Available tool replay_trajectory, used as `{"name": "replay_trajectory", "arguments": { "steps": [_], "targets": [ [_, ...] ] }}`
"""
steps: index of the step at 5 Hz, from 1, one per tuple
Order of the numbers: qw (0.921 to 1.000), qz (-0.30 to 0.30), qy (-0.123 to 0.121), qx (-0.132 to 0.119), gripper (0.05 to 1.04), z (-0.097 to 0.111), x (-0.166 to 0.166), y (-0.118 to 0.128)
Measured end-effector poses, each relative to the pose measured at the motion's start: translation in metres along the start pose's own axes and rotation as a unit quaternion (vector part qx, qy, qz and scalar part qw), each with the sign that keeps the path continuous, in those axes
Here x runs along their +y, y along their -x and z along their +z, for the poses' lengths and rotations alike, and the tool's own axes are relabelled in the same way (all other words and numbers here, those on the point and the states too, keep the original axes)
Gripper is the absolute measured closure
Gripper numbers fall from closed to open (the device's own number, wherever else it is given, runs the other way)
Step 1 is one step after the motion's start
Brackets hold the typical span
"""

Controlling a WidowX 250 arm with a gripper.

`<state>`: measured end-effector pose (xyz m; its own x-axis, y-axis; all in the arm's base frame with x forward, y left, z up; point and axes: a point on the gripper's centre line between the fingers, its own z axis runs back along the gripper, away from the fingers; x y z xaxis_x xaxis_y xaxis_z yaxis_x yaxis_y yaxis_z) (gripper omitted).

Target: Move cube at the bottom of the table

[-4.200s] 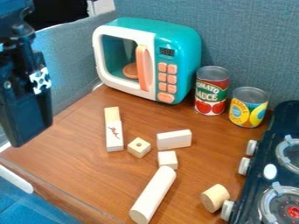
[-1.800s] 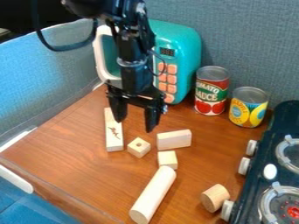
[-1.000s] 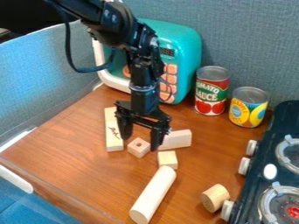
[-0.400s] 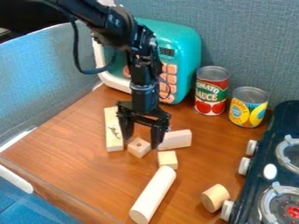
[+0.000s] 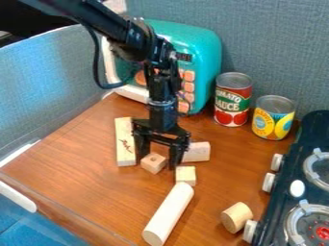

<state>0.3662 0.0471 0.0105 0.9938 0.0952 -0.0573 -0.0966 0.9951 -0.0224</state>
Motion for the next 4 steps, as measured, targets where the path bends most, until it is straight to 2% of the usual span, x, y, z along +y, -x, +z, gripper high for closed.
{"name": "replay_trajectory", "arguments": {
  "steps": [1,2,3,4],
  "targets": [
    [0.9999,0.004,-0.01,0.003,0.163,-0.003,0.003,-0.001],
    [0.9997,0.005,-0.024,0.004,0.414,-0.004,0.003,0.001],
    [0.9999,-0.006,-0.012,0.0,0.497,0.005,-0.002,0.019],
    [0.9995,0.002,0.002,-0.033,0.497,0.044,-0.008,0.051]
  ]
}}
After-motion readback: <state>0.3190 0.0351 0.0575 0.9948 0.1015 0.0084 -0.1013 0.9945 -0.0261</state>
